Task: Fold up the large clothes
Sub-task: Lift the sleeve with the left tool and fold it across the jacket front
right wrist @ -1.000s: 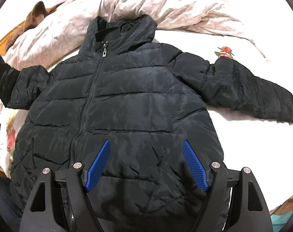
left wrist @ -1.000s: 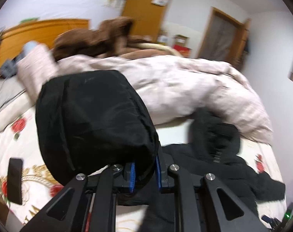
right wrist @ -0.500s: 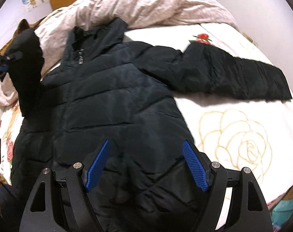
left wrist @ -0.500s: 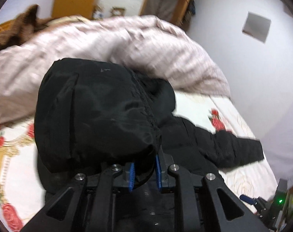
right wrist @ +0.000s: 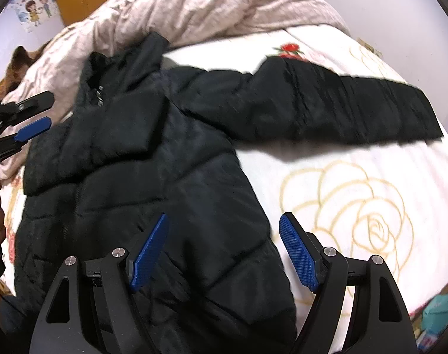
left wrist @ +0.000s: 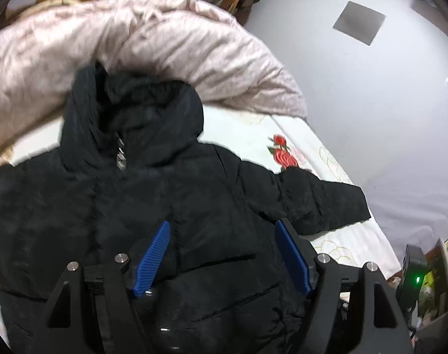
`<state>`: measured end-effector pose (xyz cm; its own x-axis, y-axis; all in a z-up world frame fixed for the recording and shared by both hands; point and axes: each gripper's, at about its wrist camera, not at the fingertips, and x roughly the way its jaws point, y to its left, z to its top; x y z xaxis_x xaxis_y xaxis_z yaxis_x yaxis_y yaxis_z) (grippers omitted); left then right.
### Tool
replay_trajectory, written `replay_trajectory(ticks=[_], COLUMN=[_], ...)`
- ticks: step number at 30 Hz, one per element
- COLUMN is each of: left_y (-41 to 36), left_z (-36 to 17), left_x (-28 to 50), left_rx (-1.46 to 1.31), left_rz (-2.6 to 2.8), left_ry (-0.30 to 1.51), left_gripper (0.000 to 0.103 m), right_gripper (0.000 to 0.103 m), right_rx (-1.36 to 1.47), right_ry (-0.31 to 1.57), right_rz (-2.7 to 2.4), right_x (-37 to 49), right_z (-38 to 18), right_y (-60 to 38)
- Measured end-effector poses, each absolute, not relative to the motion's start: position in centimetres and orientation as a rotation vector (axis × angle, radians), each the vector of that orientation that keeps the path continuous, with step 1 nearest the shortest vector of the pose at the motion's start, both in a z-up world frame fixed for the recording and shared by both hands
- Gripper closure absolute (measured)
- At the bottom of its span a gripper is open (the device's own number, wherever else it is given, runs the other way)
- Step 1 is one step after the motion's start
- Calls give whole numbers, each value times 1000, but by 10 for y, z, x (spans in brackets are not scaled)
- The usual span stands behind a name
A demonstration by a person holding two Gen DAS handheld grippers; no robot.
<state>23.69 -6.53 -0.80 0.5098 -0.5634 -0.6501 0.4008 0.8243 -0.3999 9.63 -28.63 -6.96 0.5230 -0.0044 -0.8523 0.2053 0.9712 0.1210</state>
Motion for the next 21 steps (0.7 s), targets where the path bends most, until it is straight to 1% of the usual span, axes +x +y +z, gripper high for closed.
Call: replay_trajectory(ticks=[3, 6, 8, 10, 11, 12, 13, 14, 17, 21], left_y=[-30, 19, 52, 83, 95, 104, 110, 111, 99, 80], left_z=[0, -10, -22, -36, -45, -53, -61, -69, -95, -116], left_x=[243, 267, 282, 298, 306, 314, 320, 325, 336, 336], left_rx=[-174, -147, -138, -138, -144, -155, -171, -182, -150, -87], left_rz=[-481, -305, -192, -101, -71, -53, -49, -56, -69, -76], left_ry=[816, 830, 838, 855, 868, 884, 900, 912, 951, 946], left_gripper=[28, 28, 28, 29, 29, 33, 34, 34, 34, 33], right_gripper=[26, 26, 33, 38, 43, 46, 49, 50, 51, 51], right_rx=[190, 154, 123, 106, 90, 80, 71, 59, 48, 65], right_ry=[994, 980, 964, 952, 947, 947, 952, 963, 1011, 1055], right_rz=[-74, -13, 26, 58, 70, 78, 83, 85, 66, 41], right_x=[112, 139, 162, 186, 201, 212, 223, 238, 261, 272], right_z=[-63, -60, -59, -60, -62, -65, -69, -76, -97, -132], right_y=[-272, -251, -234, -222, -214, -209, -204, -199, -195, -211])
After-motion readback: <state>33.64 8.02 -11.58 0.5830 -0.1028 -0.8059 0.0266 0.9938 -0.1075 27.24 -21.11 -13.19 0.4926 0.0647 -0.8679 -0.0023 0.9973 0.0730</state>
